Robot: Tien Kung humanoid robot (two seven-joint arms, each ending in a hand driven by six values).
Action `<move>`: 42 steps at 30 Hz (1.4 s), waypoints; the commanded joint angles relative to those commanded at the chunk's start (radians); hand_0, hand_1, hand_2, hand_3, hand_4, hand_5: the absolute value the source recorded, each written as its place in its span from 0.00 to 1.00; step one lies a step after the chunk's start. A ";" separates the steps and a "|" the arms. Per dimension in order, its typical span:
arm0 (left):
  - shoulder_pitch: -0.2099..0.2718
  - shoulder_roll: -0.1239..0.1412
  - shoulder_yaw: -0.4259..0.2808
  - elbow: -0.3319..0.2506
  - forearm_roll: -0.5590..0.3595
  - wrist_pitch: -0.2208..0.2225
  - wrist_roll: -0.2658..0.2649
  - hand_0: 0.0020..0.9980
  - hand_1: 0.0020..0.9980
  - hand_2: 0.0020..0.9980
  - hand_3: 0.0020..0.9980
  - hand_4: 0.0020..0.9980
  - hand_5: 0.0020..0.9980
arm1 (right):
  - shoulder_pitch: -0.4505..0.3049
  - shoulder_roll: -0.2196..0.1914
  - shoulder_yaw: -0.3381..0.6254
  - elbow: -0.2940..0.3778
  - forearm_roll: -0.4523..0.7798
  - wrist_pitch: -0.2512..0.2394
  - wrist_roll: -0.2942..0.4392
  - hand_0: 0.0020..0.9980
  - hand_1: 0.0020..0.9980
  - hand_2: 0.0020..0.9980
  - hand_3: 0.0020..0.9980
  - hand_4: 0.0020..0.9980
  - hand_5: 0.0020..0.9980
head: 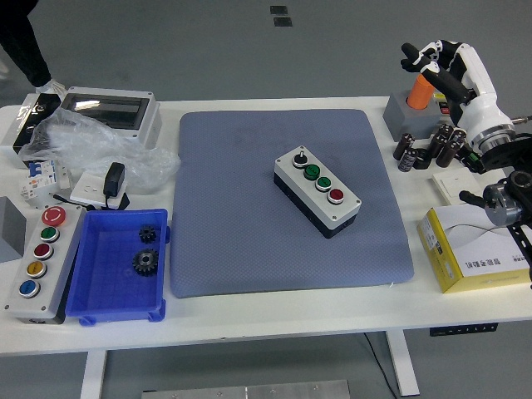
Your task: Pick up the button,place it on the desk,press the button,press the button
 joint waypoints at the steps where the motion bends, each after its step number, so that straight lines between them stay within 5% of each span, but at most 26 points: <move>1: 0.000 0.000 0.000 0.000 0.000 0.000 0.000 0.67 0.70 0.64 0.67 0.71 0.36 | 0.000 0.000 0.000 0.000 0.000 0.000 0.000 0.94 0.95 0.99 0.92 1.00 0.72; 3: 0.000 0.000 0.000 0.000 0.000 0.000 0.000 0.67 0.70 0.64 0.67 0.71 0.36 | 0.000 -0.001 0.000 -0.001 0.001 -0.001 0.000 0.94 0.95 0.99 0.92 1.00 0.72; 4: 0.001 0.000 0.000 0.000 0.000 0.000 0.000 0.67 0.70 0.64 0.67 0.71 0.36 | 0.000 -0.001 0.000 -0.001 0.002 -0.002 0.000 0.98 0.99 1.00 1.00 1.00 0.76; 32: 0.000 0.000 -0.002 -0.001 0.004 -0.001 -0.001 0.67 0.70 0.64 0.66 0.72 0.37 | 0.001 -0.007 0.003 0.006 -0.022 -0.073 -0.027 0.98 0.96 1.00 1.00 1.00 0.77; 38: 0.001 -0.001 -0.002 0.000 0.002 -0.001 -0.001 0.67 0.70 0.64 0.66 0.72 0.37 | 0.002 -0.014 -0.059 0.104 -0.202 -0.167 -0.167 0.95 0.91 0.95 1.00 1.00 0.74; 42: 0.000 -0.001 -0.002 0.000 0.003 0.000 -0.001 0.67 0.70 0.64 0.66 0.72 0.37 | 0.013 -0.003 -0.099 0.172 -0.358 -0.139 -0.301 0.93 0.88 0.91 0.97 1.00 0.70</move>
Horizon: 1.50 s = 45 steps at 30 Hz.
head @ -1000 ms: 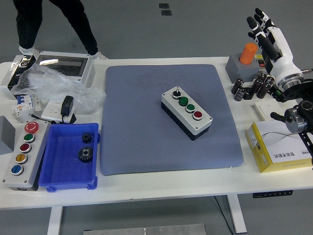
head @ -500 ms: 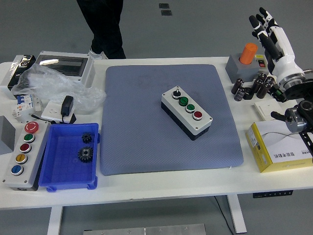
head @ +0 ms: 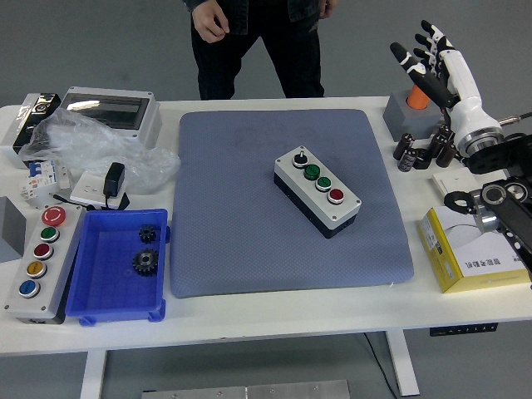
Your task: Pick up the button,place it on the desk,press the button,press the button
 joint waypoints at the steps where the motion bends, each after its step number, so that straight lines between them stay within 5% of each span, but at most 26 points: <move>1: 0.000 0.000 0.000 0.000 0.000 0.000 0.000 0.67 0.70 0.64 0.66 0.72 0.37 | 0.002 0.002 -0.006 0.010 -0.036 0.018 -0.032 0.93 0.88 0.91 0.97 1.00 0.70; 6: 0.000 0.003 0.002 0.000 -0.004 0.000 0.000 0.67 0.70 0.64 0.66 0.72 0.37 | 0.016 0.019 -0.045 0.031 -0.231 0.139 -0.209 0.92 0.88 0.91 0.97 1.00 0.71; 14: 0.001 0.006 0.011 0.000 -0.015 0.000 0.000 0.67 0.70 0.64 0.66 0.72 0.37 | 0.044 0.091 -0.101 -0.047 -0.533 0.332 -0.451 0.98 0.96 1.00 1.00 1.00 0.74; 19: 0.002 0.008 0.017 0.000 -0.022 0.000 0.001 0.67 0.70 0.64 0.66 0.72 0.37 | 0.044 0.122 -0.125 -0.061 -0.676 0.421 -0.475 1.00 1.00 1.00 1.00 1.00 0.74; 36: 0.001 0.008 0.018 -0.002 -0.019 -0.003 -0.002 0.67 0.70 0.63 0.66 0.71 0.37 | 0.038 0.158 -0.175 -0.037 -0.693 0.432 -0.475 1.00 1.00 1.00 1.00 1.00 0.75; 45: 0.001 0.007 0.022 -0.002 -0.024 -0.004 -0.004 0.67 0.70 0.63 0.66 0.71 0.37 | 0.044 0.184 -0.205 -0.089 -0.650 0.403 -0.475 1.00 1.00 1.00 1.00 1.00 0.77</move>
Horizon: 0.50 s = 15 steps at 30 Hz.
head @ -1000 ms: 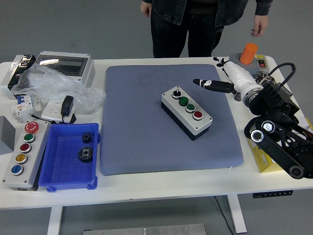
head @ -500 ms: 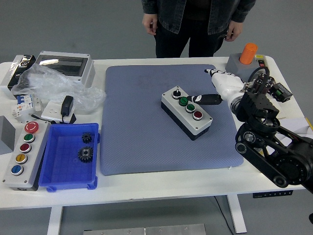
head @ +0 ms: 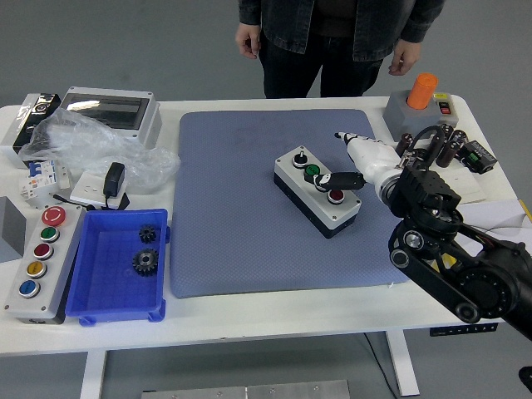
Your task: Pick up the button,place it on the desk,press the button,press the button
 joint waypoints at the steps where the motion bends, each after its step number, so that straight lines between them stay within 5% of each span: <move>1: 0.000 0.000 0.000 0.000 -0.001 0.000 0.000 0.67 0.69 0.63 0.66 0.70 0.36 | 0.001 0.003 -0.003 -0.003 0.002 -0.003 0.000 0.99 1.00 1.00 1.00 1.00 0.79; 15: -0.003 -0.002 0.006 -0.001 -0.006 -0.005 -0.004 0.67 0.69 0.63 0.65 0.69 0.36 | 0.035 0.052 -0.070 -0.108 0.055 -0.038 0.000 0.96 0.99 1.00 1.00 1.00 0.79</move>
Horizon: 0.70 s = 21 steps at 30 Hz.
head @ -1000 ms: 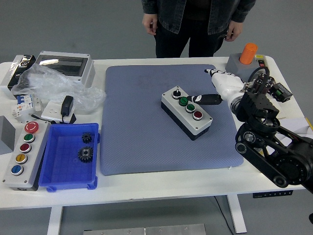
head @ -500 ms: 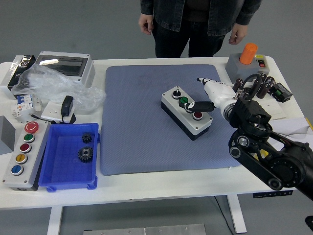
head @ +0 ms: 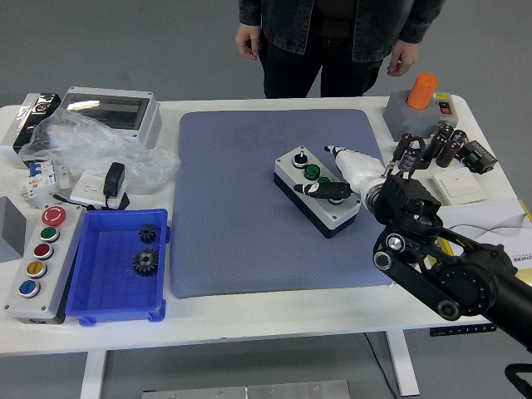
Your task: Pick up the button,place it on the desk,press the button,press the button
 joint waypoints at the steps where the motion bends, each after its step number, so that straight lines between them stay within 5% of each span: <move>1: 0.000 0.000 0.000 0.000 0.000 0.000 0.000 0.67 0.69 0.63 0.65 0.69 0.36 | 0.002 0.002 -0.004 -0.006 0.002 -0.002 0.000 0.96 0.99 1.00 1.00 1.00 0.79; 12: -0.002 0.000 0.002 0.000 0.001 -0.001 -0.002 0.67 0.69 0.63 0.65 0.68 0.35 | 0.024 0.016 -0.054 -0.004 -0.014 -0.056 0.000 0.93 0.96 1.00 1.00 1.00 0.80; 21: -0.004 -0.002 0.000 -0.002 0.008 -0.002 -0.003 0.67 0.69 0.63 0.65 0.68 0.35 | 0.051 0.024 -0.086 -0.065 0.001 -0.060 0.000 0.88 0.91 1.00 1.00 1.00 0.78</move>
